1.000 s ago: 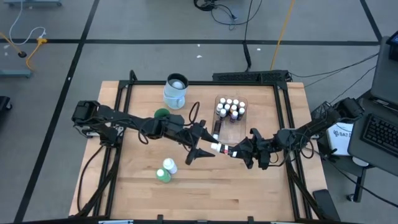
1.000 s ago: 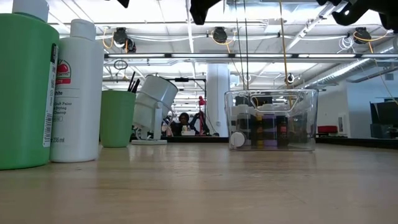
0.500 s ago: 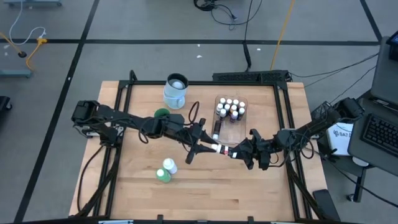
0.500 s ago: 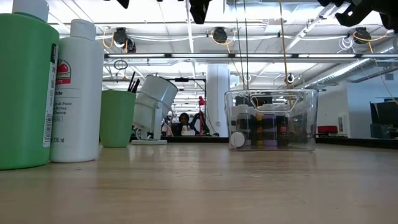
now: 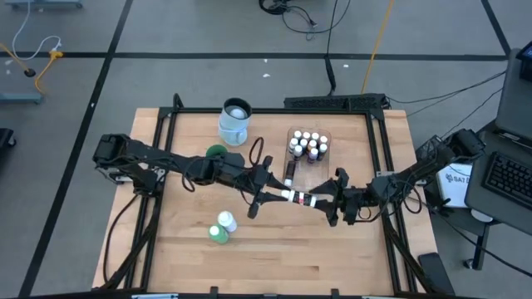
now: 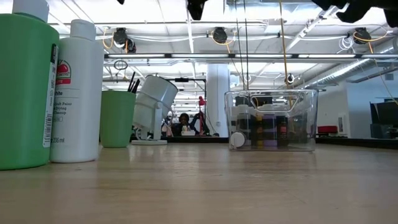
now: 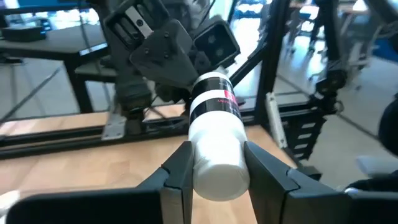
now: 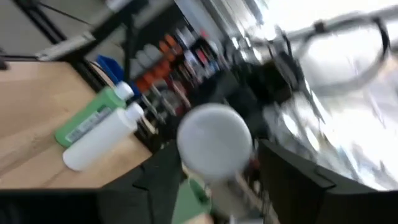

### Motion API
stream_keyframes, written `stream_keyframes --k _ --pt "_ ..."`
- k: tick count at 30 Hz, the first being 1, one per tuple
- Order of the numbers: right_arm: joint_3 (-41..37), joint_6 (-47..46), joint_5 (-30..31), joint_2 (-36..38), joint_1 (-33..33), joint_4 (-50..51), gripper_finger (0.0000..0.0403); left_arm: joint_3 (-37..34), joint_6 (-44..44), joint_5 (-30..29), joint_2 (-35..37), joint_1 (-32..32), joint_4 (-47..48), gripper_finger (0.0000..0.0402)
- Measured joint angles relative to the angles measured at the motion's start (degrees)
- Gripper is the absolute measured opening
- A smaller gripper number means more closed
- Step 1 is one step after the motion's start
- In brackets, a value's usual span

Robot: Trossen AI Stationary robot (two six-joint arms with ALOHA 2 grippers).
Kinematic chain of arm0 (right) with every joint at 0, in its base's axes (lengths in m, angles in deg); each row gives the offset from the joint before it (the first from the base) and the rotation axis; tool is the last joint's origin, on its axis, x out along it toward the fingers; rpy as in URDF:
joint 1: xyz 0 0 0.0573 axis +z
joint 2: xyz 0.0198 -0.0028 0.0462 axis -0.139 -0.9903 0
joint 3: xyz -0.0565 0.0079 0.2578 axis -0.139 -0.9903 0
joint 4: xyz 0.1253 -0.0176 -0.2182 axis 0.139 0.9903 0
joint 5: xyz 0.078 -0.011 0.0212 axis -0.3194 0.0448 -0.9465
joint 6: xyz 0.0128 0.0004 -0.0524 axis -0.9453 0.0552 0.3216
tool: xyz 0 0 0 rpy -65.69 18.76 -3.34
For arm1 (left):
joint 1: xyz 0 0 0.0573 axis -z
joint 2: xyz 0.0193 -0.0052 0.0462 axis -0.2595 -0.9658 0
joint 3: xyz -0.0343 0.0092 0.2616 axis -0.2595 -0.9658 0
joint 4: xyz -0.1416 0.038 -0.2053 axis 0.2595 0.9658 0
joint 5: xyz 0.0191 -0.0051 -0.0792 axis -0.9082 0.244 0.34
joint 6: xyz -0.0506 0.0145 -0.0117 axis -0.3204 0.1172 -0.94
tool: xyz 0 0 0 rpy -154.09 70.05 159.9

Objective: Pick & Place Paint Supplies
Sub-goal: Put the white paint bottle into the transparent bin

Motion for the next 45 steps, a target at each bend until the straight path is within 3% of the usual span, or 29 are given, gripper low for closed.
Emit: stream_keyframes --k 4,8,11,13,16,21,25,33,39,45 --pt "0.0 -6.4 12.1 1.1 4.7 0.3 0.0232 0.0 0.5 -1.7 2.0 0.4 4.1 0.0101" --pt "0.1 -12.4 28.4 4.0 11.4 2.4 0.025 0.1 -1.0 -2.3 5.0 1.3 11.2 0.0101" --pt "0.1 -20.5 37.8 5.4 15.0 8.9 0.0251 2.2 -1.2 -8.0 6.0 2.8 22.2 0.0101" --pt "0.0 -26.8 40.3 6.1 16.8 14.1 0.0248 5.9 -1.3 -14.2 6.0 3.8 29.5 0.0101" --pt "0.0 -36.2 40.0 6.0 18.2 22.1 0.0236 12.7 -2.1 -19.7 4.3 4.6 40.4 0.0101" --pt "-1.5 -48.0 35.3 4.9 18.6 28.6 0.0191 25.4 -2.1 -20.0 -0.8 2.0 55.9 0.0101" --pt "-6.9 -49.0 31.6 4.0 17.4 22.8 0.0137 34.4 0.0 -20.2 -7.2 -2.4 65.2 0.0101" --pt "-14.2 -41.8 26.4 5.9 16.6 6.4 0.0013 54.5 7.8 -18.0 -26.8 -9.4 72.7 0.0101" --pt "-14.5 -41.3 26.6 6.1 16.6 6.4 0.0011 71.1 16.2 -19.7 -40.6 -11.6 85.4 0.0101" --pt "-14.5 -42.5 26.4 6.0 16.7 6.8 0.0003 70.9 25.8 -20.7 -43.8 -13.0 85.4 0.0101"
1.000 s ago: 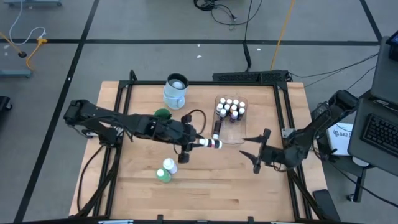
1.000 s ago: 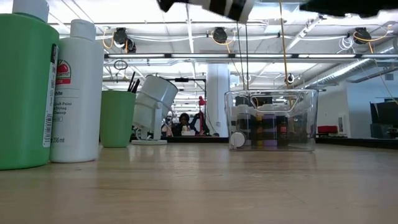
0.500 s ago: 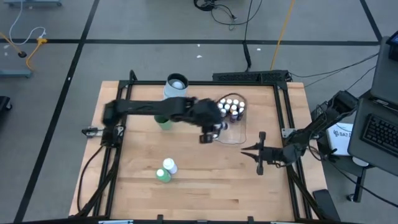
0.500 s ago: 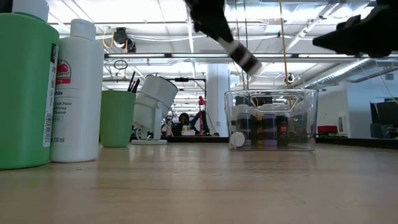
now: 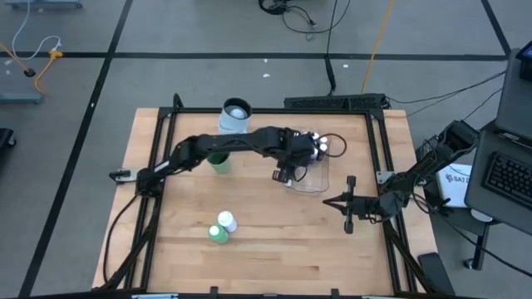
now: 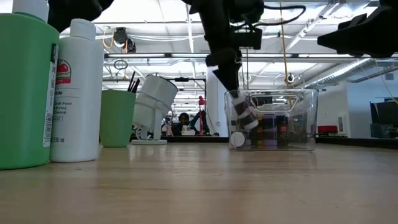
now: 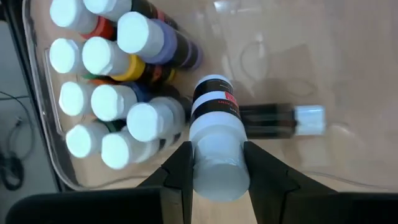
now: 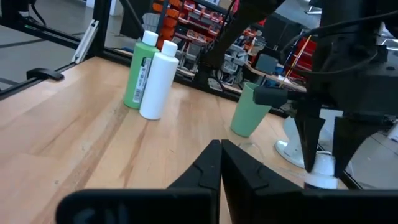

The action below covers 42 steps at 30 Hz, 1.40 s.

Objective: Pick & Place Paint Supplies
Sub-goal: Put the white paint bottle into the transparent bin

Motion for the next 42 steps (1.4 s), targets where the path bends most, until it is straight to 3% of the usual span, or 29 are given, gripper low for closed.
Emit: stream_keyframes --k 10,16,23,28,37,42 --pt "-1.1 -0.2 0.0 0.0 0.0 -0.3 0.0001 -0.1 3.1 2.4 -0.7 0.0 -5.3 0.0101" --pt "-1.1 1.0 0.0 0.0 0.0 -0.4 0.0003 -0.1 3.1 -2.3 -0.7 0.0 -5.3 0.0101" --pt "-1.1 2.8 0.0 0.0 0.0 0.0 0.0004 0.0 7.0 0.0 -1.5 -0.9 -3.5 0.0101" --pt "-1.1 3.1 0.0 0.0 0.0 0.0 0.0004 -0.1 10.3 -2.4 -4.0 -1.3 -3.7 0.0101" --pt "-1.0 3.4 -1.5 0.0 -0.3 -0.2 0.0004 -0.1 9.9 -2.2 -4.9 -1.8 -6.2 0.0102" --pt "-1.0 3.3 -1.5 0.0 -0.3 -0.1 0.0004 -0.1 7.2 -2.2 -4.8 -2.2 -6.5 0.0126"
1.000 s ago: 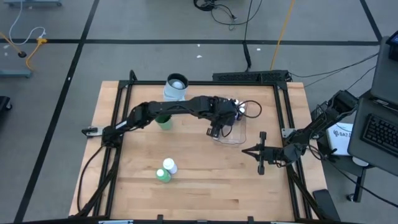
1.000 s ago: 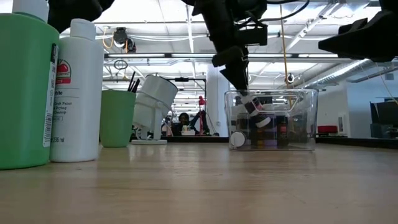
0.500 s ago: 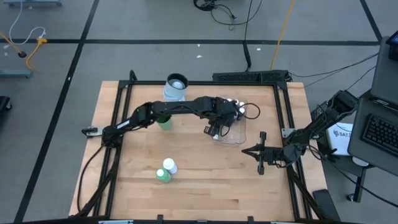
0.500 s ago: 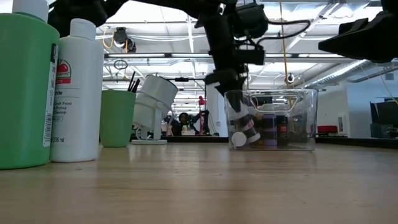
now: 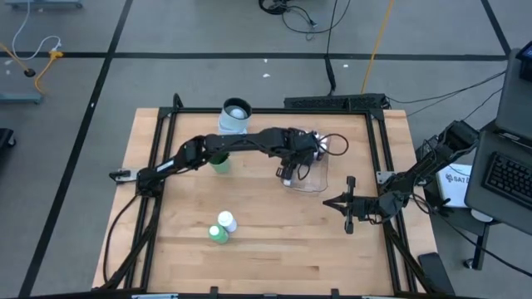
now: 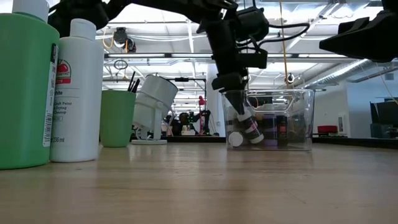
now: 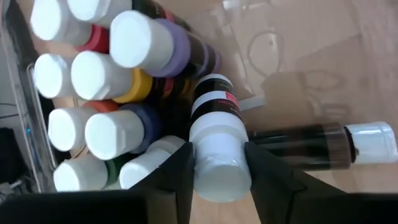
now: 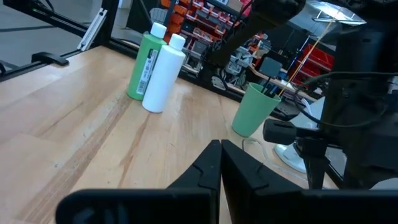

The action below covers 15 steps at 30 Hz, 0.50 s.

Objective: Pick & Place Paint Supplies
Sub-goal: Put the white paint bottle into the transparent bin

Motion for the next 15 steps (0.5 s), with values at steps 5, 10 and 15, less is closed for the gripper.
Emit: stream_keyframes --k 5,10,15 --pt "0.0 -0.2 0.0 0.0 0.0 0.0 0.0004 0.0 -1.7 -0.1 0.0 -0.8 -0.1 0.0144" --pt "0.0 -0.4 0.0 0.0 0.0 0.1 0.0004 0.0 -2.6 -0.1 0.0 -1.5 -0.4 0.0139" --pt "0.0 -0.5 0.0 0.0 0.0 0.2 0.0004 0.0 -2.5 -0.1 0.0 -1.7 -2.1 0.0132"
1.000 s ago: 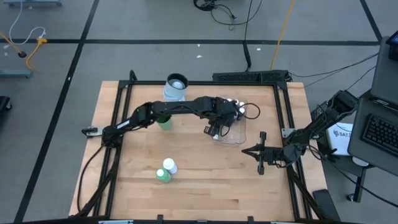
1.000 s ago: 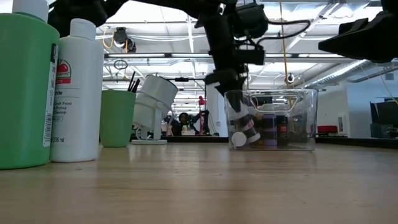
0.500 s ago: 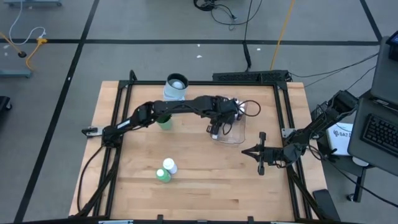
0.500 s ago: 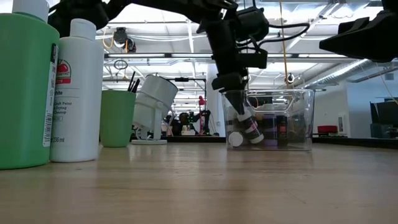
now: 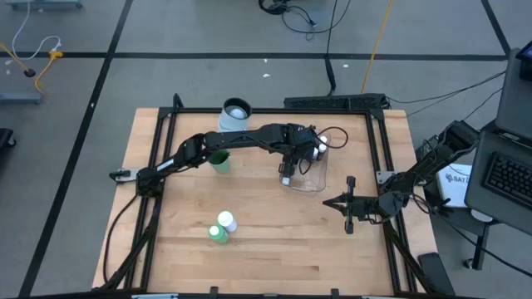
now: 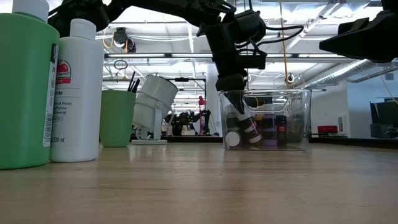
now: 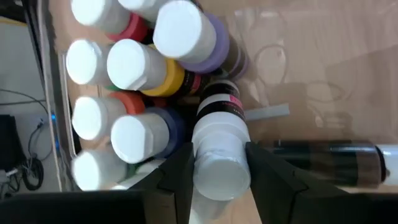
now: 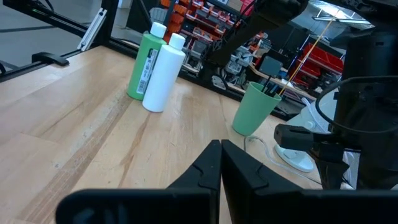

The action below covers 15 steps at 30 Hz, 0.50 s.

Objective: Pick & Place Paint Supplies
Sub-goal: Put the white paint bottle into the transparent bin

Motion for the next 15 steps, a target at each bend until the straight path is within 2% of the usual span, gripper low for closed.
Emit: stream_keyframes --k 5,9,15 --pt "0.0 0.0 0.0 0.0 0.0 0.0 0.0004 0.0 0.4 0.7 0.0 0.0 0.7 0.0139" --pt "0.0 0.4 0.0 0.0 0.0 0.0 0.0004 0.0 -0.9 4.3 0.1 -0.2 2.9 0.014" --pt "0.0 0.5 0.0 0.0 0.0 0.0 0.0004 0.0 -2.1 4.1 0.1 -0.4 1.1 0.014"
